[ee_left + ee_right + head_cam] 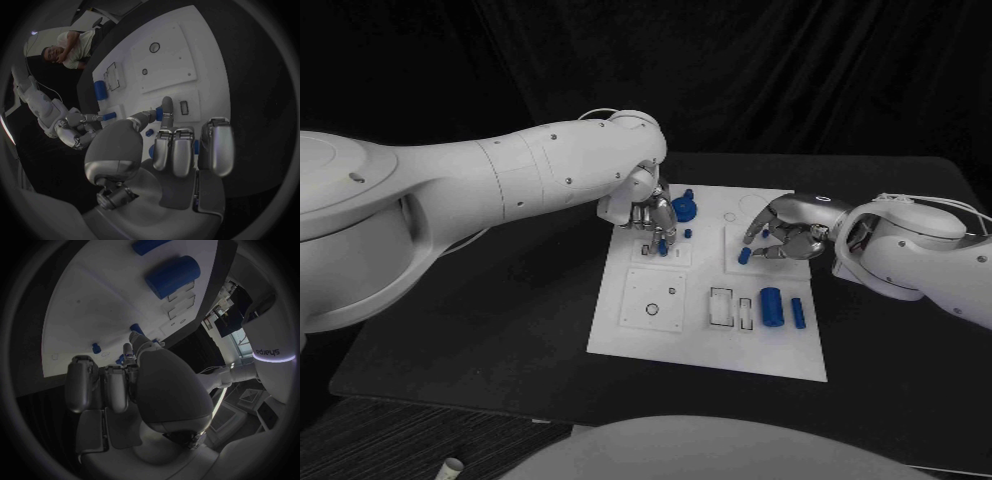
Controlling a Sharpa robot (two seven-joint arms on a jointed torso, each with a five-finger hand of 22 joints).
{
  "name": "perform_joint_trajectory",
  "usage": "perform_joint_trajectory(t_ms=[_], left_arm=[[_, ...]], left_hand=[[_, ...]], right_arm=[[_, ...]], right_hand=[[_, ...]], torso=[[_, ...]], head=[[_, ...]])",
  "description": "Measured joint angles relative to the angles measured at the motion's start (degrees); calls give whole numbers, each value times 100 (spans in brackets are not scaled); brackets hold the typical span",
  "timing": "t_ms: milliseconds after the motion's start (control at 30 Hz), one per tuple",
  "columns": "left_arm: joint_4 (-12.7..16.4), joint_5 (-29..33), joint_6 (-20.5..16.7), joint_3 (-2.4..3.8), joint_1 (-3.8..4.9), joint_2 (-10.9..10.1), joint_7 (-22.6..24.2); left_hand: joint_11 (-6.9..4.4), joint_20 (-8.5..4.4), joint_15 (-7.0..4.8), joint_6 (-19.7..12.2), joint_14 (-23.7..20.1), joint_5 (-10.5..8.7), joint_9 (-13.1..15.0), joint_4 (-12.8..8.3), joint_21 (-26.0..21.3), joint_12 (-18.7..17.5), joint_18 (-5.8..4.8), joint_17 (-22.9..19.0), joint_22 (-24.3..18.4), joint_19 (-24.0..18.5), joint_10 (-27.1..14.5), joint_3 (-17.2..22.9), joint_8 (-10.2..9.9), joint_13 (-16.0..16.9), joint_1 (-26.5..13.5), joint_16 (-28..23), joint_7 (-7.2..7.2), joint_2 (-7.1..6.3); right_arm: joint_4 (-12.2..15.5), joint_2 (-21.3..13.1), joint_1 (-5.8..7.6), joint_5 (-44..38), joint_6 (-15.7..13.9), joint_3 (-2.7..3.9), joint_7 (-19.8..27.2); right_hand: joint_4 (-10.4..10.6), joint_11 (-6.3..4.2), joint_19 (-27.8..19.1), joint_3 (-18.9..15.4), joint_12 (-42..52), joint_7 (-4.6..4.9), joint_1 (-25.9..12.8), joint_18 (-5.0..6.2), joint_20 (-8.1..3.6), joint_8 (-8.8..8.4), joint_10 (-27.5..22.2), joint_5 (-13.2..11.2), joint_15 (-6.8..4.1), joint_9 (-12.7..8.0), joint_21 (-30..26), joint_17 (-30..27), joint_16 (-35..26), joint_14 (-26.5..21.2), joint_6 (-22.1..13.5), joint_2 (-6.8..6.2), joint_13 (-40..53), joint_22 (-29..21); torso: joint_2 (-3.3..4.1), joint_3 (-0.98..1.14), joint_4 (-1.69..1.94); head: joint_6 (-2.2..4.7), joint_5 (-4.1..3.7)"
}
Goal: Assemble the parts on the task board
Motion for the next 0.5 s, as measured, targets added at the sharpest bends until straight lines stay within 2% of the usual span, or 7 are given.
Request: perform_joint_trajectory(t_ms=[400, 500], left_arm=[[19, -1, 9, 2, 0, -13, -1], [21, -1, 13, 2, 0, -11, -1]], left_hand=[[6, 0, 0, 0, 0, 0, -1, 0, 0, 0, 0, 0, 0, 0, 6, 0, 0, 0, 0, 0, 0, 0], [7, 0, 0, 0, 0, 0, -1, 0, 0, 0, 0, 0, 0, 0, 7, 0, 0, 0, 0, 0, 0, 0]], right_arm=[[-3, 10, 0, 0, 51, 0, -27], [-3, 10, 0, 0, 60, 0, -35]], right_hand=[[-16, -21, -20, 16, 22, 0, 0, 0, 20, 0, -21, 0, 0, -6, -32, 0, 1, 0, 0, 0, -70, 3], [-16, 0, -20, 16, 16, 0, 0, 0, 20, 0, -42, 0, 0, -6, -55, 0, 1, 0, 0, 0, -72, 4]], torso=[[3, -1, 4], [3, -1, 4]], head=[[0, 4], [0, -3]])
